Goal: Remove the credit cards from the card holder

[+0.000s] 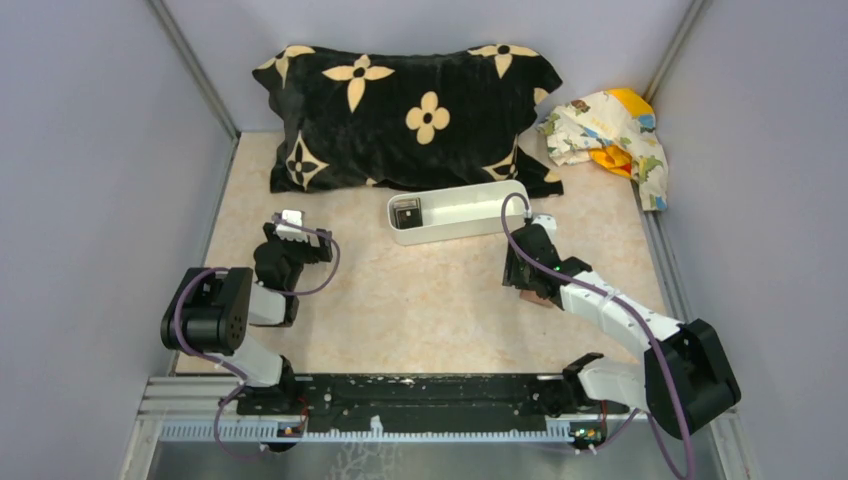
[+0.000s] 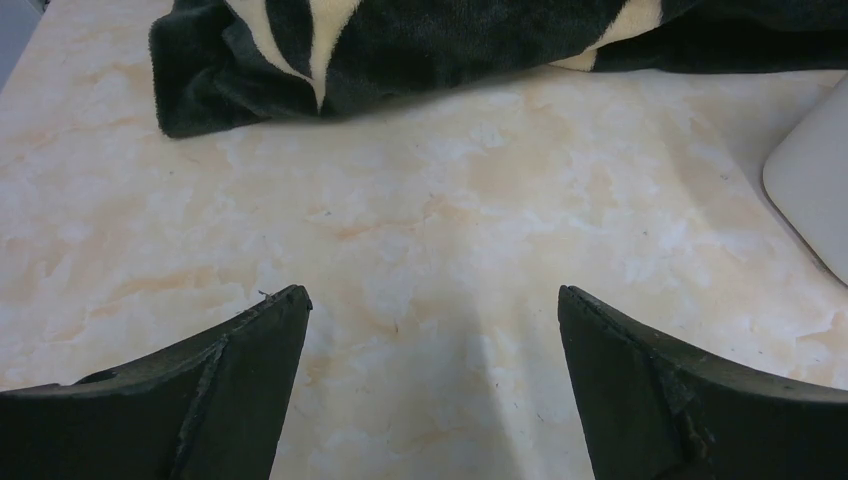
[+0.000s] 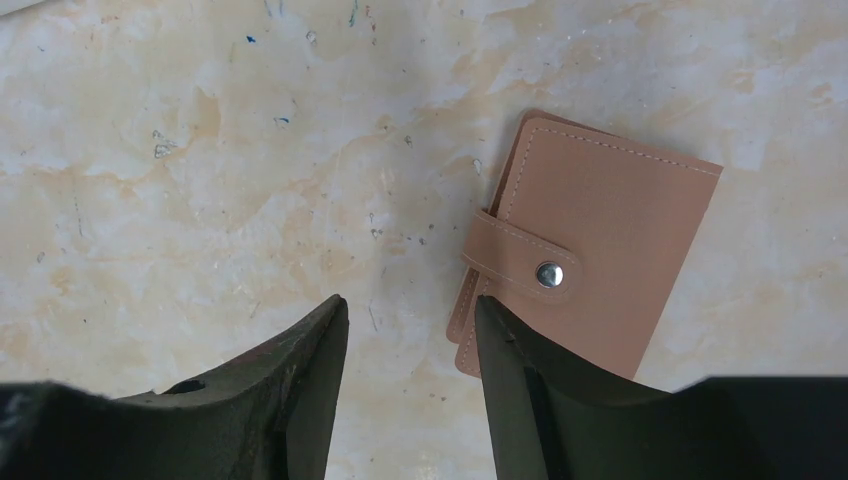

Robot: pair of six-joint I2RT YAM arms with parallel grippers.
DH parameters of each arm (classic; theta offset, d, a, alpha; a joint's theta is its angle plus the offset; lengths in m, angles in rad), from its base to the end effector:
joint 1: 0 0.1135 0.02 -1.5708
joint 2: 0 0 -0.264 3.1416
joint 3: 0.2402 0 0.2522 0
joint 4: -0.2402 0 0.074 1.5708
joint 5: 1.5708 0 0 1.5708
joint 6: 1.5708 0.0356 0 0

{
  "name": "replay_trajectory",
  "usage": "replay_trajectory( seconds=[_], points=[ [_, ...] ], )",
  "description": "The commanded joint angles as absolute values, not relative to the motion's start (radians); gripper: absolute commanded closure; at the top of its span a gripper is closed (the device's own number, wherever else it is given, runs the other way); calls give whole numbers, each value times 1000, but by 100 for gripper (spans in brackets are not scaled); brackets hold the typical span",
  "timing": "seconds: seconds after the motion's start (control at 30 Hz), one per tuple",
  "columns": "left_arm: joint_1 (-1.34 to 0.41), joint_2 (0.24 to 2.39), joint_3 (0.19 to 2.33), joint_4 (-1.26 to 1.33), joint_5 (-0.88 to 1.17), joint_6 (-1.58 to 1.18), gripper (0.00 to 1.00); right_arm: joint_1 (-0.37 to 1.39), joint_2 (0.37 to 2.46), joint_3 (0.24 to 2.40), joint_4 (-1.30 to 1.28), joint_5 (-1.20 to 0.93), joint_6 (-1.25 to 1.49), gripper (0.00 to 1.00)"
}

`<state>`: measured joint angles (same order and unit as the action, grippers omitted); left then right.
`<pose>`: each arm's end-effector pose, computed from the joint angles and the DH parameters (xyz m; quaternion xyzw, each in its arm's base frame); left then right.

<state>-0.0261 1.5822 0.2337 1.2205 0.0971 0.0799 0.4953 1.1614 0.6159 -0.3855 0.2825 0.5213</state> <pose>0.2439 -0.0098 0.1378 0.0717 0.7472 -0.0187 0.6604 0.1983 0.0959 0.1931 0.0565 0.9392 0.0348 0.3370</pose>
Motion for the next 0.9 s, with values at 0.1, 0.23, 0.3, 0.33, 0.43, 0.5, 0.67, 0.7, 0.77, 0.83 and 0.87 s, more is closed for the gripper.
replay_trajectory(
  seconds=[0.1, 0.23, 0.3, 0.33, 0.43, 0.5, 0.67, 0.7, 0.77, 0.83, 0.87],
  points=[
    [-21, 1592, 250, 1261, 109, 86, 1, 499, 1158, 647, -372, 289, 535, 50],
    [-21, 1591, 249, 1262, 109, 87, 1, 499, 1146, 650, -397, 307, 538, 50],
    [-21, 1591, 249, 1262, 109, 87, 1, 499, 1134, 654, -413, 307, 543, 50],
    [-21, 1591, 250, 1262, 109, 87, 1, 499, 1126, 656, -423, 309, 546, 50],
    [-21, 1592, 251, 1260, 112, 85, 1, 499, 1089, 665, -452, 321, 551, 50],
    [-21, 1588, 248, 1266, 101, 84, 1, 496, 1064, 673, -474, 343, 558, 51],
    [-25, 1405, 329, 960, 17, 59, 1, 475, 1021, 684, -505, 353, 574, 58],
    [-32, 1372, 344, 924, 22, 57, 1, 472, 1018, 683, -500, 348, 573, 58],
    [-77, 1298, 371, 825, -150, -90, 1, 468, 1025, 684, -484, 341, 567, 59],
    [-134, 1223, 467, 580, -280, -251, 1, 467, 1042, 698, -490, 364, 572, 59],
    [-182, 1198, 480, 549, -309, -240, 0, 463, 1053, 711, -503, 388, 580, 59]
  ],
)
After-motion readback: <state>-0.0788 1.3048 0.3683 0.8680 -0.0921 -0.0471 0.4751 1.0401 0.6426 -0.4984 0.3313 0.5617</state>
